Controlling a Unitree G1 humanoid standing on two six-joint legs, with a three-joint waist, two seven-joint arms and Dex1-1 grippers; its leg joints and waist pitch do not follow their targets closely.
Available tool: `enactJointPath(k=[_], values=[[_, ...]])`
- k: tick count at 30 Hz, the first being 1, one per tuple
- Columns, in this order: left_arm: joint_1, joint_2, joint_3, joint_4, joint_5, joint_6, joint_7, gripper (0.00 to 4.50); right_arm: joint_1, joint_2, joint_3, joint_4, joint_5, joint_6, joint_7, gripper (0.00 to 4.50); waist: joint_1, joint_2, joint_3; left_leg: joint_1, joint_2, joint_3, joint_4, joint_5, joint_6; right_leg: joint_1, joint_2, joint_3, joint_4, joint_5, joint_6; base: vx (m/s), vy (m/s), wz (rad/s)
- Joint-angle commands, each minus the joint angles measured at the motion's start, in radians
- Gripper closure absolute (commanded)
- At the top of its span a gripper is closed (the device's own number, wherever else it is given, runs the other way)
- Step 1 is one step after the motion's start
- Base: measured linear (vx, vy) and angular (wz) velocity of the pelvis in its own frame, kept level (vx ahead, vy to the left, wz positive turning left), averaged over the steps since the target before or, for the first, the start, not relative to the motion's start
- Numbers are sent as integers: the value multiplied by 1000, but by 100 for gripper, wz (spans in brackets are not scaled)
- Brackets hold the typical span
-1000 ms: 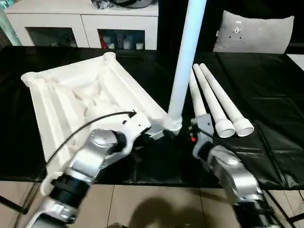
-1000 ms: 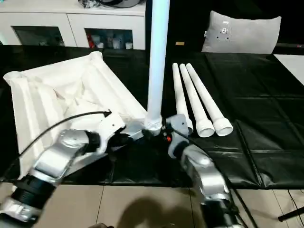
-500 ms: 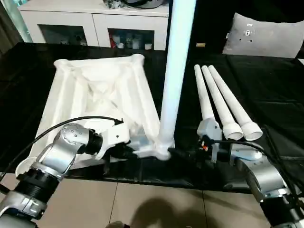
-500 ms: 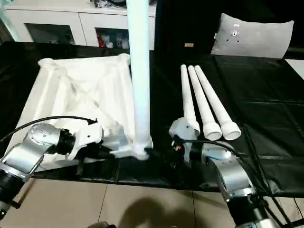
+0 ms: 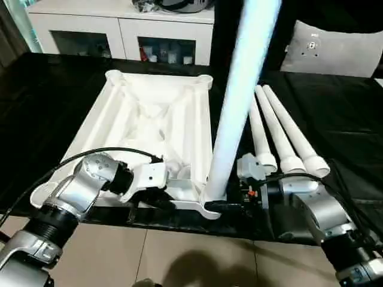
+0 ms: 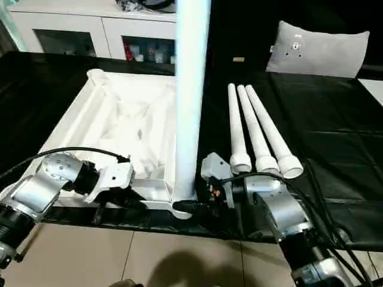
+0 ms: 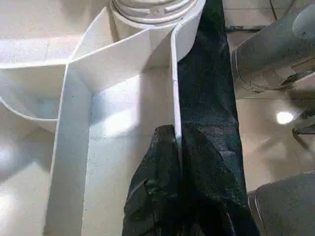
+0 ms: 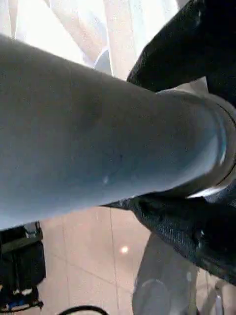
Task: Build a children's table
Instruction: Rotate leg to tighten
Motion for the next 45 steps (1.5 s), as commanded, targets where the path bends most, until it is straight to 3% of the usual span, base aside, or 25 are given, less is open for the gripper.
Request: enactJointPath(k=[1, 4, 6, 9, 10, 11, 12, 16, 17, 18, 19, 20, 21, 23, 27, 28, 30, 32, 34, 36, 40, 41, 45], values=[[-21, -3, -34, -5, 11, -32, -42, 450, -12, -13, 1, 5, 7, 10, 14, 154, -4, -2, -70, 27, 54, -17, -70, -210, 27, 39, -75, 40, -75, -187, -221, 0, 0, 0], [-26, -5, -34, 11, 12, -45, -45, 450, -11, -10, 2, 12, 13, 12, 24, 167, -2, -2, -71, 27, 55, -19, -70, -213, 23, 39, -76, 39, -73, -189, -221, 0, 0, 0], [-24, -6, -29, 14, 10, -43, -45, 450, -7, -6, 2, 9, 17, 17, 26, 180, 1, 4, -72, 28, 55, -19, -70, -210, 21, 39, -76, 39, -72, -179, -224, 0, 0, 0], [-20, -8, -21, 17, 9, -40, -31, 450, 4, 2, -1, 0, 28, 32, 26, 183, 2, 1, -73, 28, 55, -19, -70, -211, 20, 40, -75, 38, -72, -169, -228, 0, 0, 0], [-17, -11, -11, 12, 10, -17, -6, 450, 15, 9, -4, -10, 36, 45, 19, 185, 2, 1, -72, 28, 55, -18, -70, -211, 20, 39, -76, 39, -72, -170, -228, 0, 0, 0], [-13, -18, 3, 4, 12, 28, 33, 450, 30, 19, -8, -24, 45, 57, 8, 185, 5, 13, -72, 29, 56, -20, -70, -215, 16, 39, -77, 38, -70, -170, -230, 0, 0, 0], [-10, -27, 18, -4, 12, 69, 73, 450, 43, 30, -11, -38, 51, 70, -10, 185, 3, 7, -71, 30, 57, -18, -72, -225, 12, 37, -75, 39, -73, -173, -230, 0, 0, 0], [6, -52, 59, -42, 3, 167, 163, 450, 69, 70, -11, -53, 29, 102, -104, 185, 3, 7, -66, 34, 56, -22, -78, -282, -15, 36, -78, 39, -81, -272, -213, 0, 0, 0], [15, -63, 73, -68, 5, 217, 202, 450, 72, 94, -7, -47, 2, 113, -165, 185, 3, 21, -63, 36, 56, -26, -79, -305, -28, 32, -80, 40, -84, -309, -205, 0, 0, 0], [26, -82, 92, -99, 5, 281, 251, 450, 72, 124, -5, -33, -28, 123, -241, 185, -1, 16, -63, 37, 54, -25, -81, -317, -32, 31, -78, 39, -88, -323, -200, 0, 0, 0], [39, -110, 113, -133, 6, 342, 310, 450, 69, 174, -20, -16, -37, 137, -326, 185, -20, 10, -62, 31, 51, -30, -84, -329, -48, 35, -78, 38, -85, -353, -188, 0, 0, 0], [52, -156, 140, -178, 14, 423, 392, 450, 61, 244, -55, 5, -30, 168, -434, 186, -27, 8, -61, 29, 51, -31, -85, -331, -50, 34, -79, 38, -86, -367, -188, 0, 0, 0], [52, -156, 140, -178, 14, 423, 392, 450, 61, 244, -55, 5, -30, 168, -434, 186, -35, 4, -59, 26, 46, -35, -83, -342, -51, 35, -79, 33, -92, -423, -173, 0, 0, 0], [56, -228, 167, -219, 33, 491, 503, 450, 30, 333, -110, 56, -28, 199, -579, 186, -47, 5, -62, 26, 45, -35, -80, -332, -46, 33, -80, 35, -98, -441, -159, 0, 0, 0], [31, -351, 203, -229, 75, 534, 694, 450, -33, 424, -170, 152, -47, 207, -796, 187, -49, 10, -66, 29, 44, -30, -74, -300, -29, 26, -72, 36, -100, -353, -175, 0, 0, 0], [26, -359, 202, -226, 81, 533, 710, 450, -37, 429, -174, 160, -52, 207, -815, 187, -48, -1, -69, 26, 44, -29, -73, -283, -23, 30, -70, 35, -99, -317, -177, 0, 0, 0], [9, -387, 196, -230, 94, 538, 751, 450, -42, 445, -185, 178, -71, 212, -858, 187, -43, 3, -72, 20, 44, -28, -74, -241, -10, 35, -69, 35, -91, -249, -180, 0, 0, 0], [-5, -411, 186, -231, 95, 549, 758, 450, -34, 453, -195, 183, -72, 211, -852, 132, -37, 5, -75, 19, 44, -27, -72, -209, -1, 40, -70, 35, -85, -190, -184, 0, 0, 0], [-9, -417, 167, -234, 104, 563, 758, 450, -29, 465, -218, 182, -64, 213, -865, 118, -33, 9, -77, 16, 44, -26, -71, -163, 18, 45, -70, 34, -77, -99, -200, 0, 0, 0], [-7, -407, 151, -228, 116, 562, 756, 450, -25, 466, -231, 179, -62, 201, -879, 101, -37, 11, -78, 13, 45, -29, -74, -148, 24, 50, -70, 30, -75, -66, -206, 0, 0, 0], [6, -378, 150, -216, 105, 549, 730, 450, -4, 434, -222, 147, -66, 152, -862, 68, -39, 18, -78, 17, 46, -28, -73, -163, 24, 50, -71, 29, -77, -52, -225, 0, 0, 0], [10, -362, 147, -208, 102, 538, 709, 450, 18, 409, -201, 111, -66, 127, -811, 68, -36, 17, -76, 21, 46, -27, -73, -184, 23, 48, -71, 29, -83, -83, -221, 0, 0, 0], [24, -311, 130, -203, 84, 485, 622, 450, 83, 340, -204, 24, -70, 81, -718, 32, -33, 18, -74, 20, 48, -29, -77, -208, 14, 51, -71, 30, -84, -110, -207, 0, 0, 0]])
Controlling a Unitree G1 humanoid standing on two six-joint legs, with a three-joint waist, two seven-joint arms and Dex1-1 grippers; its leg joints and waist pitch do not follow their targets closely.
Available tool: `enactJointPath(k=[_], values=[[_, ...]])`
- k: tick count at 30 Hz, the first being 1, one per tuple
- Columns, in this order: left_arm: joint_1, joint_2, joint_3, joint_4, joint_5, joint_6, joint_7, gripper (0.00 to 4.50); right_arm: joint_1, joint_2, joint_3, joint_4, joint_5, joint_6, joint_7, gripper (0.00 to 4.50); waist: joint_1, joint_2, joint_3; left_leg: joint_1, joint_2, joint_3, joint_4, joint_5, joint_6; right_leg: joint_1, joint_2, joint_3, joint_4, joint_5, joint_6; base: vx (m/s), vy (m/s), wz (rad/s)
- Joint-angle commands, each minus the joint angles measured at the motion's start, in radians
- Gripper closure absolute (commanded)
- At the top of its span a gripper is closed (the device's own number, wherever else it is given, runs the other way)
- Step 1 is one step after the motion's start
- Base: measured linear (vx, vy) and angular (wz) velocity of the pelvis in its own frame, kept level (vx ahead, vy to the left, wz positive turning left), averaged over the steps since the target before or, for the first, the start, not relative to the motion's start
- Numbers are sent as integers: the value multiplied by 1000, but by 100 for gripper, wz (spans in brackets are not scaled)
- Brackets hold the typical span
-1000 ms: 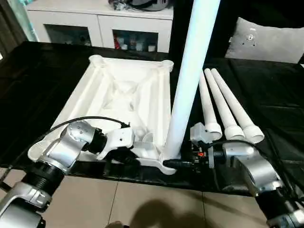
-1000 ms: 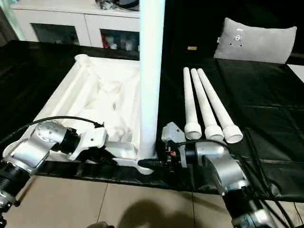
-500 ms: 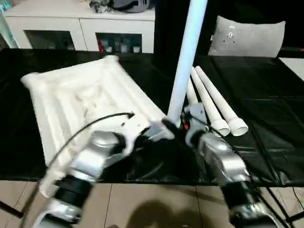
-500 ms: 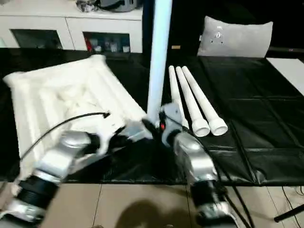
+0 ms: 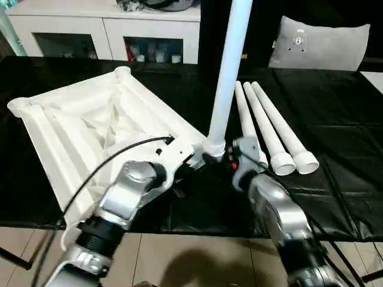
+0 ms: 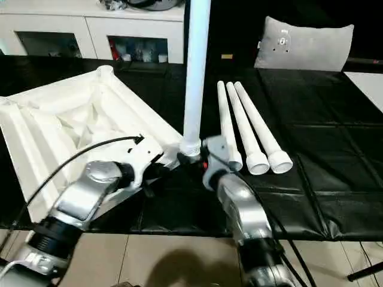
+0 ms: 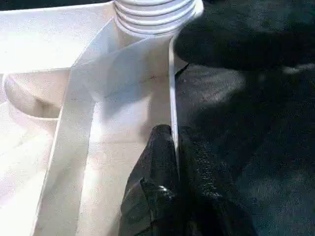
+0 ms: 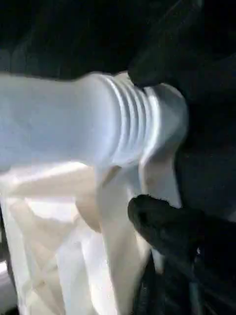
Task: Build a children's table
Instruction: Rotate leg to tighten
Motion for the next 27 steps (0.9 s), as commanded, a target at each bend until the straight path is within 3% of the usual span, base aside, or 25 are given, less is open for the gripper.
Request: enactJointPath(k=[1, 3, 8, 12, 15, 20, 23, 27], values=[[-24, 30, -7, -33, -18, -68, -62, 450, 32, -44, 11, -46, 11, -21, 72, 25, 3, 13, -71, 22, 48, -21, -71, -221, 18, 51, -72, 41, -75, -122, -205, 0, 0, 0], [-18, 56, -20, -29, -22, -95, -102, 450, 49, -81, 7, -68, 20, -36, 116, 6, 7, 14, -70, 25, 49, -22, -71, -239, 17, 49, -73, 41, -79, -145, -206, 0, 0, 0], [-1, 151, -61, -10, -44, -176, -245, 450, 90, -215, 18, -143, 58, -62, 285, 6, 17, 14, -68, 26, 49, -20, -71, -244, 26, 48, -73, 43, -77, -149, -203, 0, 0, 0], [18, 245, -109, 14, -53, -333, -418, 450, 100, -333, 54, -207, 84, -23, 471, 6, 23, 18, -68, 29, 51, -21, -71, -248, 33, 47, -72, 43, -78, -144, -208, 0, 0, 0], [12, 269, -124, 45, -52, -402, -468, 450, 82, -361, 78, -206, 78, -25, 521, 6, 26, 12, -67, 30, 52, -20, -73, -265, 26, 46, -74, 41, -78, -172, -216, 0, 0, 0], [-1, 288, -138, 82, -82, -480, -550, 450, 20, -364, 114, -149, 78, -54, 574, 6, 23, 12, -66, 32, 53, -21, -76, -291, 4, 44, -78, 43, -78, -221, -218, 0, 0, 0], [-11, 295, -147, 98, -82, -508, -577, 450, -2, -368, 140, -129, 78, -59, 627, 6, 23, 10, -68, 32, 53, -21, -74, -281, 8, 45, -77, 42, -75, -204, -222, 0, 0, 0], [-26, 301, -155, 126, -68, -546, -602, 450, -23, -375, 165, -116, 75, -52, 681, 49, 23, 10, -70, 30, 54, -20, -72, -252, 17, 49, -78, 43, -71, -159, -231, 0, 0, 0]])
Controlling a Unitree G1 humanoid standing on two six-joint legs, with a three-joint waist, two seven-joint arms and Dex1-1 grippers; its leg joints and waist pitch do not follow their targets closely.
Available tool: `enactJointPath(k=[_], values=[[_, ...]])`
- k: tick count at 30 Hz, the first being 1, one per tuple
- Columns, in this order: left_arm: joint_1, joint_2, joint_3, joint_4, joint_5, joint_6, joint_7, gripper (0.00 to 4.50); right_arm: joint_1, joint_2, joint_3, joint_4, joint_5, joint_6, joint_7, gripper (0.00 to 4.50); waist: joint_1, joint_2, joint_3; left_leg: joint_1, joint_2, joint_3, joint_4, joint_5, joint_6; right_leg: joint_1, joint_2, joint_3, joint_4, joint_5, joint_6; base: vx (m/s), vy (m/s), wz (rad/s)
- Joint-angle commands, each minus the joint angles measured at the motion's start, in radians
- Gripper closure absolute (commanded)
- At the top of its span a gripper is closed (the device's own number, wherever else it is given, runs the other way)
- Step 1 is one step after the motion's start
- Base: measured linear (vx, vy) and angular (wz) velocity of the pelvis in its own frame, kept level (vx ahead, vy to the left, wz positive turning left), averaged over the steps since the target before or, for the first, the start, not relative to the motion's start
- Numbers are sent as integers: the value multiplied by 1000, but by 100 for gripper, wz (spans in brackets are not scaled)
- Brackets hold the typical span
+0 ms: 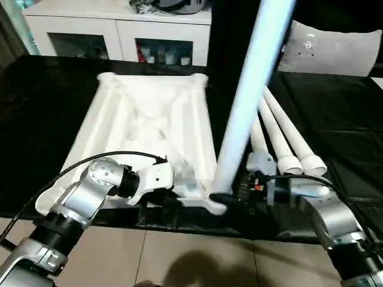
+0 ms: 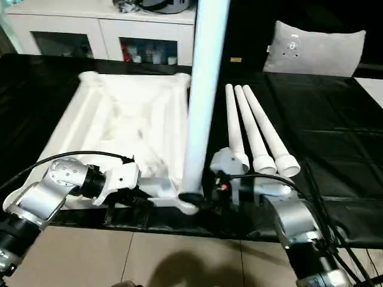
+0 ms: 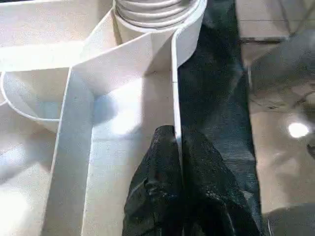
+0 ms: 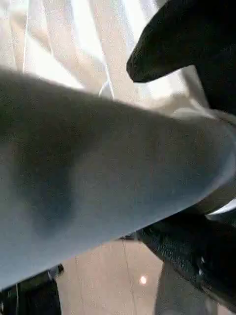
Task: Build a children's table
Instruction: Rotate leg to tighten
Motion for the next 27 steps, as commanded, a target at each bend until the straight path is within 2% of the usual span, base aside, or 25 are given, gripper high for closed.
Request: enactJointPath(k=[1, 2, 7, 8, 9, 12, 14, 22, 27], values=[[-26, 9, -21, 26, 28, -44, -27, 450, -27, -22, 27, 12, -2, 6, 46, 58, -2, 2, -71, 23, 53, -18, -72, -231, 26, 42, -76, 41, -67, -134, -237, 0, 0, 0], [-29, 10, -20, 30, 28, -46, -28, 450, -28, -25, 32, 13, -4, 4, 54, 58, -1, 5, -71, 24, 54, -17, -71, -227, 28, 42, -77, 41, -65, -134, -240, 0, 0, 0], [-42, 14, -22, 59, 24, -73, -42, 450, -41, -34, 46, 37, -5, -6, 88, 115, 0, 1, -68, 24, 55, -17, -72, -248, 22, 41, -79, 42, -71, -192, -233, 0, 0, 0], [-42, 15, -22, 62, 24, -76, -43, 450, -43, -35, 46, 40, -5, -7, 91, 115, 0, 2, -68, 25, 54, -17, -71, -254, 20, 40, -79, 42, -72, -206, -233, 0, 0, 0], [-42, 16, -22, 62, 24, -76, -44, 450, -44, -36, 46, 42, -4, -7, 93, 137, 0, 2, -67, 25, 55, -17, -72, -255, 18, 39, -79, 43, -72, -211, -230, 0, 0, 0], [-45, 16, -22, 71, 25, -83, -47, 450, -48, -35, 45, 48, -4, -5, 100, 149, 0, 1, -69, 25, 55, -17, -72, -251, 18, 39, -78, 42, -71, -210, -228, 0, 0, 0], [-47, 15, -21, 79, 26, -90, -49, 450, -51, -37, 48, 53, -2, -4, 103, 172, 1, 1, -70, 24, 55, -16, -71, -238, 23, 40, -78, 42, -70, -189, -232, 0, 0, 0], [-41, 14, -16, 86, 20, -94, -53, 450, -44, -33, 57, 57, 9, 11, 130, 181, 3, 1, -70, 25, 56, -16, -71, -235, 24, 40, -78, 41, -68, -180, -237, 0, 0, 0], [-13, 5, 13, 38, 0, -16, -8, 450, -8, -10, 61, 32, 28, 36, 120, 181, 4, 2, -70, 25, 56, -16, -71, -234, 26, 39, -78, 41, -67, -169, -244, 0, 0, 0]])
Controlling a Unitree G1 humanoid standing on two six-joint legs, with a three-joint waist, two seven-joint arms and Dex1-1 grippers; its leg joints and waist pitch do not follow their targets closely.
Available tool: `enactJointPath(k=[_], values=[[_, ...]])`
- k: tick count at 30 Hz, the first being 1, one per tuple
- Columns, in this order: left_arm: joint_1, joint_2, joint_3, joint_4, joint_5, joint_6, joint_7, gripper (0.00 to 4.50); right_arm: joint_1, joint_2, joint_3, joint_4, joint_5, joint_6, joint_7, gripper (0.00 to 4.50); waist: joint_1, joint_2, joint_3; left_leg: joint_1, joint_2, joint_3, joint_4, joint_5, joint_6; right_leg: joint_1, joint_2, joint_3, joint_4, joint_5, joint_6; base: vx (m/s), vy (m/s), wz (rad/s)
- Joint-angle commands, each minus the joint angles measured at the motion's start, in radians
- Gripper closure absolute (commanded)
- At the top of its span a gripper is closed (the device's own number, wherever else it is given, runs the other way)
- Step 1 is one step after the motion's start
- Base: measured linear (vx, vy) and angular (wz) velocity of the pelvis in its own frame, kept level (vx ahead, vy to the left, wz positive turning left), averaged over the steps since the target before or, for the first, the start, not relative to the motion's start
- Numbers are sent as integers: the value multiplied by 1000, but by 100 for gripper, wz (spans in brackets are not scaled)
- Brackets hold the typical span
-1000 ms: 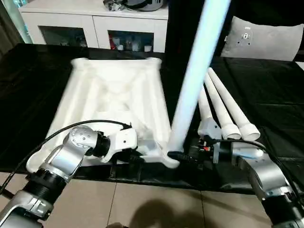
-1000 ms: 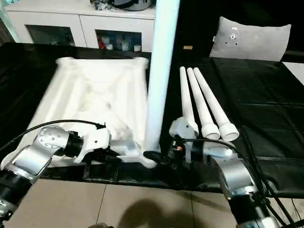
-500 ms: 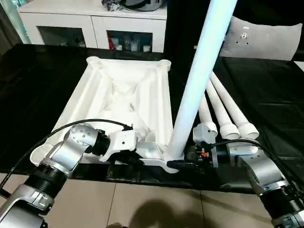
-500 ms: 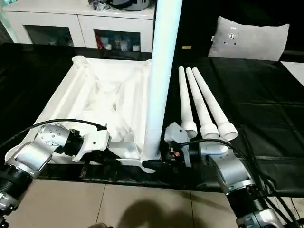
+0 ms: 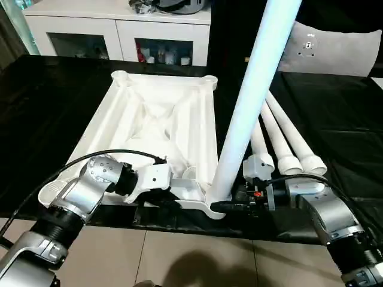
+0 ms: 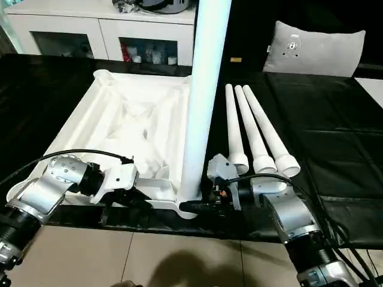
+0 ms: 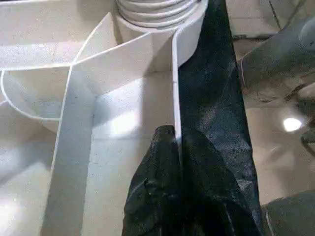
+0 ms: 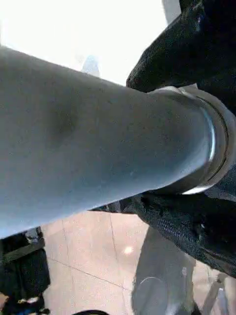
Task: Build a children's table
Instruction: Rotate leg to tighten
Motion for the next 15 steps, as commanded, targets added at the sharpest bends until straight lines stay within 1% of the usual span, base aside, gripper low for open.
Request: enactJointPath(k=[1, 2, 3, 4, 5, 6, 7, 8, 9, 10, 11, 12, 13, 14, 15], values=[[13, -7, 21, -37, 5, 71, 63, 450, 29, 25, 27, -28, 21, 30, -7, 182, -1, 5, -69, 24, 56, -16, -72, -234, 23, 39, -77, 42, -67, -168, -245, 0, 0, 0], [16, -12, 29, -44, 5, 93, 82, 450, 34, 33, 27, -35, 20, 37, -19, 182, 0, 5, -68, 25, 56, -17, -73, -241, 22, 38, -78, 41, -70, -180, -243, 0, 0, 0], [20, -26, 44, -60, 0, 133, 113, 450, 40, 50, 28, -36, 11, 41, -52, 182, -1, 7, -67, 27, 55, -17, -74, -259, 18, 37, -78, 42, -73, -212, -237, 0, 0, 0], [29, -55, 73, -97, -6, 210, 184, 450, 51, 93, 29, -39, -6, 57, -128, 182, -4, 5, -65, 27, 57, -17, -76, -267, 10, 37, -79, 43, -72, -221, -237, 0, 0, 0], [35, -78, 91, -122, -8, 262, 232, 450, 55, 126, 29, -32, -23, 66, -187, 182, -6, 8, -58, 28, 55, -20, -79, -302, -4, 32, -79, 42, -77, -282, -230, 0, 0, 0], [37, -88, 99, -132, -9, 282, 252, 450, 55, 140, 28, -26, -30, 67, -213, 182, -14, 3, -51, 31, 52, -22, -83, -355, -21, 30, -80, 40, -87, -385, -206, 0, 0, 0], [43, -132, 127, -168, -10, 355, 331, 450, 51, 201, 17, 3, -53, 74, -316, 182, -24, 3, -47, 34, 50, -27, -84, -392, -44, 26, -82, 39, -92, -476, -179, 0, 0, 0], [46, -156, 140, -188, -10, 394, 370, 450, 46, 235, 7, 22, -58, 77, -369, 182, -29, 0, -46, 38, 47, -30, -83, -417, -49, 24, -84, 37, -101, -528, -162, 0, 0, 0], [49, -187, 154, -208, -7, 433, 417, 450, 37, 271, -8, 46, -62, 78, -426, 182, -40, -1, -49, 37, 44, -36, -80, -428, -53, 27, -88, 33, -107, -587, -133, 0, 0, 0], [51, -215, 165, -227, -2, 465, 457, 450, 27, 305, -26, 67, -62, 89, -480, 182, -42, -1, -51, 36, 45, -37, -80, -427, -53, 26, -88, 34, -109, -593, -126, 0, 0, 0], [53, -233, 171, -239, 2, 484, 481, 450, 21, 325, -37, 80, -62, 95, -514, 182, -47, 1, -51, 39, 45, -37, -80, -424, -49, 20, -85, 34, -112, -585, -123, 0, 0, 0], [53, -266, 179, -254, 11, 511, 523, 450, 4, 357, -57, 107, -58, 105, -565, 183, -51, -1, -52, 40, 43, -36, -78, -428, -43, 17, -81, 34, -114, -570, -124, 0, 0, 0], [54, -287, 184, -262, 17, 527, 549, 450, -6, 376, -70, 123, -55, 111, -596, 183, -53, 0, -50, 43, 43, -35, -77, -435, -39, 12, -80, 35, -117, -560, -128, 0, 0, 0], [49, -325, 194, -265, 22, 543, 596, 450, -30, 409, -101, 159, -42, 117, -658, 183, -54, -5, -52, 42, 42, -35, -76, -430, -37, 14, -79, 35, -116, -555, -126, 0, 0, 0], [42, -360, 201, -258, 29, 546, 641, 450, -53, 437, -128, 190, -29, 118, -706, 183, -56, -1, -52, 38, 42, -35, -77, -416, -31, 16, -79, 36, -115, -536, -130, 0, 0, 0]])
